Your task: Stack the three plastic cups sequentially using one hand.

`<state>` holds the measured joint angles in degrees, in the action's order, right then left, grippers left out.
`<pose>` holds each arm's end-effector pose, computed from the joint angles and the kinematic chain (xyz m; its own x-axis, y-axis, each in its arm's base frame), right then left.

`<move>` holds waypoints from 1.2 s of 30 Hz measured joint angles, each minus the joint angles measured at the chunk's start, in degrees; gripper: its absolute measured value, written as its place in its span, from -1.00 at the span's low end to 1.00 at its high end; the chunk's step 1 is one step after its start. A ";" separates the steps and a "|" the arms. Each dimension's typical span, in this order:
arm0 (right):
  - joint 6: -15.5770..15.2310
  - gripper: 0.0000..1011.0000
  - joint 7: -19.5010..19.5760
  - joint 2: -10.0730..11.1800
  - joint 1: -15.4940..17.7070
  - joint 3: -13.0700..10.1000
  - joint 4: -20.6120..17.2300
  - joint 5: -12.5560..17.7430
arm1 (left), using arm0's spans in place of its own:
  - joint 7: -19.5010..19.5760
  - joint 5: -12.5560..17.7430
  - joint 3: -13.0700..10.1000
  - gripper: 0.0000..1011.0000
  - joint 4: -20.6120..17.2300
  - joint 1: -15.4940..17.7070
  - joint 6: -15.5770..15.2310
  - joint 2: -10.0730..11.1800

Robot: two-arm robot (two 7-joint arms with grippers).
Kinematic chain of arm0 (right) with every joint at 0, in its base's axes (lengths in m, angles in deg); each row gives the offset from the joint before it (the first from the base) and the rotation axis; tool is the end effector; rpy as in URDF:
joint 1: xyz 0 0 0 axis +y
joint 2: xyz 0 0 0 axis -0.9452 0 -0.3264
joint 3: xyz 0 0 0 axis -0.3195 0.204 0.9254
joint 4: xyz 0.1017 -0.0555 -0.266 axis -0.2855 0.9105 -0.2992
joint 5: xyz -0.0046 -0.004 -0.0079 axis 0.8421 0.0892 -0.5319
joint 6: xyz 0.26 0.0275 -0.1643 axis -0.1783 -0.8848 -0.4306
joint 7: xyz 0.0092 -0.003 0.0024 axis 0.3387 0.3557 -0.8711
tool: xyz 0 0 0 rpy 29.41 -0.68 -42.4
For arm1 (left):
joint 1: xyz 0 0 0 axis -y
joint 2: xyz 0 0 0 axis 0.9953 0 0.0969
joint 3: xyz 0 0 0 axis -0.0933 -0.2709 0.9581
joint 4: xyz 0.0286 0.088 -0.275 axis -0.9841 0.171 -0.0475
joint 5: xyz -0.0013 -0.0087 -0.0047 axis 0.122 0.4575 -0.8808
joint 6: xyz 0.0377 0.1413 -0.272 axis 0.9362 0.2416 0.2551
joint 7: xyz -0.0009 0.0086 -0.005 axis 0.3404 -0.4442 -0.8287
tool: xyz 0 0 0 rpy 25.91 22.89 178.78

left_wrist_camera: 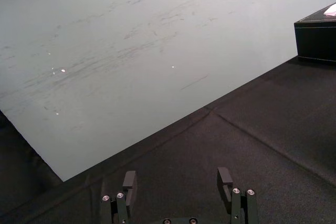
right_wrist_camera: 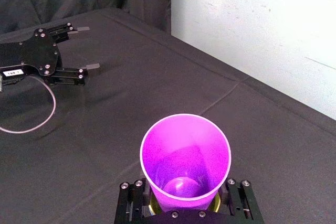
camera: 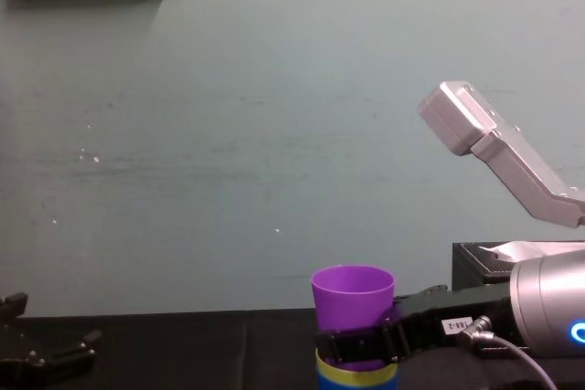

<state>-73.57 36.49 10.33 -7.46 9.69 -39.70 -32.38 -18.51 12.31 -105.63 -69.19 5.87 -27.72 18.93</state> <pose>0.4191 0.0247 -0.2234 0.7515 -0.6564 0.0664 0.6325 0.6881 -0.3556 0.3581 0.0827 -0.3023 0.2924 0.8802 0.3738 -0.9552 0.2874 0.0704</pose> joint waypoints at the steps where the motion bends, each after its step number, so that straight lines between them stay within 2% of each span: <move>1: 0.00 0.43 0.00 0.00 0.00 0.00 0.00 0.00 | 0.00 0.00 0.00 0.98 0.00 0.00 0.00 0.00; 13: -0.02 0.98 0.00 0.00 -0.06 0.00 -0.04 0.02 | 0.00 0.00 0.00 0.98 0.00 0.00 0.00 0.00; 19: -0.04 0.98 0.00 0.00 -0.08 0.00 -0.05 0.02 | 0.00 0.00 0.00 0.98 0.00 0.00 0.00 0.00; 23: 1.33 0.98 0.35 0.08 0.64 -0.68 -0.88 0.10 | 0.00 0.00 0.00 0.98 0.00 0.00 0.00 0.00; 32: 5.08 0.98 3.37 -0.31 3.25 -4.33 -3.45 1.44 | 0.00 0.00 0.00 0.98 0.00 0.00 0.00 0.00; 36: 6.40 0.98 6.35 -0.76 5.37 -7.05 -4.32 2.16 | 0.00 0.00 0.00 0.98 0.00 0.00 0.00 0.00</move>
<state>-67.18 42.85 9.57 -2.09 2.64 -44.02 -30.22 -18.51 12.31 -105.62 -69.19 5.87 -27.72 18.93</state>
